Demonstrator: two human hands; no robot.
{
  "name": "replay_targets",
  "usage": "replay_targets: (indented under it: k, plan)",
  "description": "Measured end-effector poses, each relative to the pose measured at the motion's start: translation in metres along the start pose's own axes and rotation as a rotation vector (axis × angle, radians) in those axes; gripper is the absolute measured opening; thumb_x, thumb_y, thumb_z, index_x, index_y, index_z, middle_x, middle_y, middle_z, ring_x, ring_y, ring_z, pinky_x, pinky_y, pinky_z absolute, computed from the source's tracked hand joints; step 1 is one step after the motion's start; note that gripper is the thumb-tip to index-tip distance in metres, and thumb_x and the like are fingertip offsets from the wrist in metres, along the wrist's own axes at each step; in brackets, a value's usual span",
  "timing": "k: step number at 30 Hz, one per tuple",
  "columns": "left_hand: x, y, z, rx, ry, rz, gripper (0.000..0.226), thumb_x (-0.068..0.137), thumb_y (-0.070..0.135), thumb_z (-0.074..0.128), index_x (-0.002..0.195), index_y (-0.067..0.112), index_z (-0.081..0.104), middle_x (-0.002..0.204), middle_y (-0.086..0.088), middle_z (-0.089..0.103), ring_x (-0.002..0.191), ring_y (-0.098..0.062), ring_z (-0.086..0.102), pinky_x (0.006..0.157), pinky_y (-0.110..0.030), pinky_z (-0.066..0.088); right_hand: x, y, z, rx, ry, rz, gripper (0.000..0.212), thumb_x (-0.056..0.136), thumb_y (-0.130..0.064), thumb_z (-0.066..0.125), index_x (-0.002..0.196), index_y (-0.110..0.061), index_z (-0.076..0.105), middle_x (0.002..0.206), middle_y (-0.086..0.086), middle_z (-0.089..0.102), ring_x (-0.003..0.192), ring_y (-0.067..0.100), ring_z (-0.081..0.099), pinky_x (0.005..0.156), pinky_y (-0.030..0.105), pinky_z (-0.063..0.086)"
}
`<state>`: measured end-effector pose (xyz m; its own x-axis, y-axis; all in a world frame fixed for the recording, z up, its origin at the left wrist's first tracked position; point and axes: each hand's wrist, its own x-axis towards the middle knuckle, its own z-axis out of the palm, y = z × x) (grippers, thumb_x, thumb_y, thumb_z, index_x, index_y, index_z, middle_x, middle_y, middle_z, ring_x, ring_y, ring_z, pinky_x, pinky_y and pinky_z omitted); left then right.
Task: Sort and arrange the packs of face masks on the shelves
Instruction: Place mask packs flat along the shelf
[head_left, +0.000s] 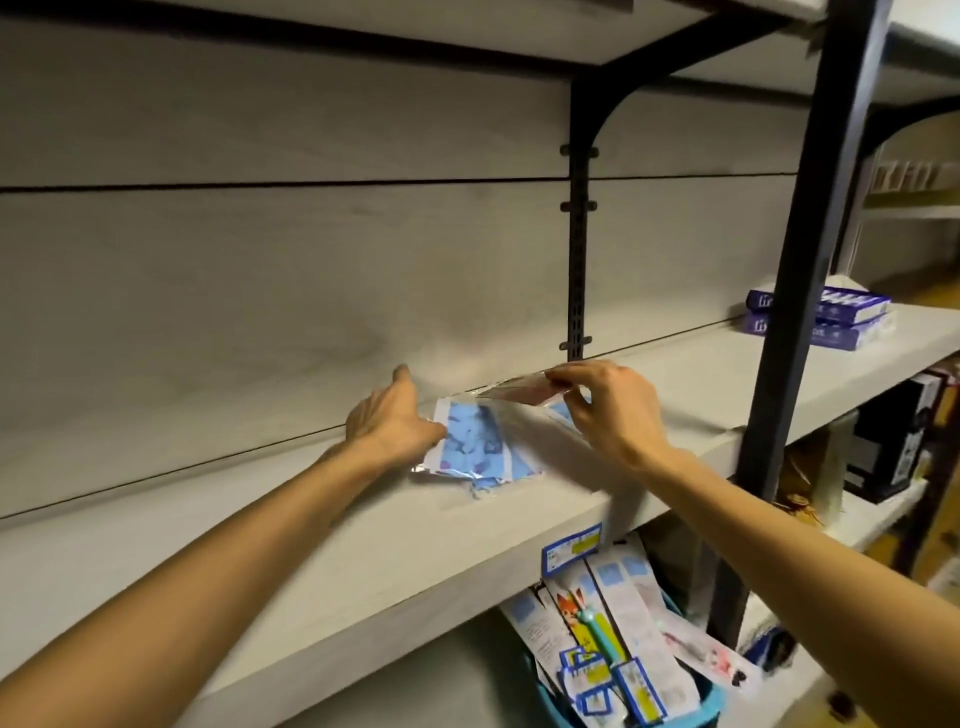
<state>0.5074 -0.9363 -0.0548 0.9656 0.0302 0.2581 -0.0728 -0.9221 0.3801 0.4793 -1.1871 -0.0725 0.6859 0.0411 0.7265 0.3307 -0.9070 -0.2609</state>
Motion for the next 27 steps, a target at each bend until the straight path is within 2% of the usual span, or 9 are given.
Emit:
replay_targets:
  k: [2,4,7,10,13,17,22,25,27]
  plan:
    - [0.002,0.010,0.001,0.204,0.028,0.092,0.083,0.082,0.046,0.070,0.145,0.010,0.029,0.136,-0.013,0.052,0.121,-0.037,0.054,0.092,-0.041,0.046,0.005,0.005,0.003,0.024,-0.004,0.006,0.031,0.093,-0.011,0.060,0.115,-0.026,0.076,0.112,-0.006,0.076,0.099,0.019,0.070,0.076,0.040,0.060]
    - [0.001,0.021,0.005,0.276,0.043,0.184,0.073,0.089,0.052,0.062,0.144,0.011,0.035,0.142,-0.011,0.044,0.127,-0.034,0.047,0.099,-0.043,0.041,0.009,0.011,0.008,0.028,-0.023,0.011,0.032,0.093,-0.014,0.057,0.116,-0.027,0.075,0.113,-0.006,0.075,0.100,0.019,0.070,0.077,0.039,0.059]
    - [-0.007,0.035,0.025,0.298,-0.093,0.291,0.065,0.094,0.064,0.045,0.142,0.020,0.043,0.146,-0.005,0.045,0.132,-0.029,0.044,0.107,-0.046,0.037,0.009,0.019,0.014,0.064,-0.048,0.025,0.033,0.092,-0.016,0.056,0.117,-0.025,0.074,0.116,-0.006,0.075,0.102,0.021,0.069,0.081,0.039,0.058]
    - [-0.018,0.045,0.051,0.291,-0.342,0.260,0.078,0.096,0.072,0.027,0.159,0.025,0.019,0.164,-0.003,0.024,0.149,-0.029,0.025,0.119,-0.054,0.025,0.008,0.023,0.017,0.124,-0.073,0.027,0.033,0.093,-0.017,0.055,0.119,-0.022,0.074,0.118,-0.003,0.074,0.106,0.022,0.068,0.087,0.039,0.057]
    - [-0.021,0.047,0.057,0.284,-0.381,0.207,0.078,0.098,0.070,0.021,0.161,0.029,-0.001,0.169,0.001,0.000,0.155,-0.027,0.004,0.124,-0.052,0.010,0.009,0.024,0.017,0.156,-0.083,0.012,0.034,0.093,-0.018,0.055,0.121,-0.022,0.073,0.120,-0.002,0.074,0.108,0.023,0.068,0.089,0.038,0.056]
    - [-0.028,0.038,0.046,0.334,-0.410,0.099,0.076,0.098,0.071,0.015,0.160,0.032,-0.005,0.169,0.001,-0.008,0.155,-0.024,-0.007,0.125,-0.051,0.001,0.007,0.024,0.018,0.190,-0.150,-0.056,0.035,0.095,-0.022,0.052,0.125,-0.023,0.071,0.123,-0.002,0.072,0.111,0.022,0.066,0.090,0.039,0.055]
    - [-0.045,0.021,0.035,0.407,-0.400,0.021,0.074,0.097,0.071,0.008,0.159,0.034,-0.006,0.168,0.002,-0.011,0.155,-0.019,-0.010,0.124,-0.050,-0.003,-0.002,0.021,0.017,0.129,-0.323,-0.159,0.033,0.090,-0.034,0.047,0.106,-0.021,0.073,0.103,0.002,0.075,0.089,0.027,0.069,0.071,0.038,0.057]
    - [-0.051,0.025,0.031,0.397,-0.362,0.022,0.073,0.097,0.071,0.009,0.159,0.035,-0.005,0.168,0.004,-0.013,0.155,-0.018,-0.011,0.124,-0.050,-0.005,-0.009,0.022,0.018,0.067,-0.463,-0.197,0.016,0.086,-0.033,0.053,0.081,-0.022,0.063,0.085,0.000,0.069,0.073,0.023,0.064,0.053,0.026,0.043]
    - [-0.053,0.030,0.033,0.382,-0.343,0.021,0.074,0.097,0.072,0.011,0.159,0.037,-0.005,0.167,0.006,-0.014,0.155,-0.018,-0.010,0.124,-0.051,-0.005,-0.011,0.022,0.016,0.065,-0.504,-0.194,0.023,0.086,-0.044,0.057,0.075,-0.024,0.057,0.078,-0.004,0.064,0.067,0.017,0.060,0.049,0.024,0.035]
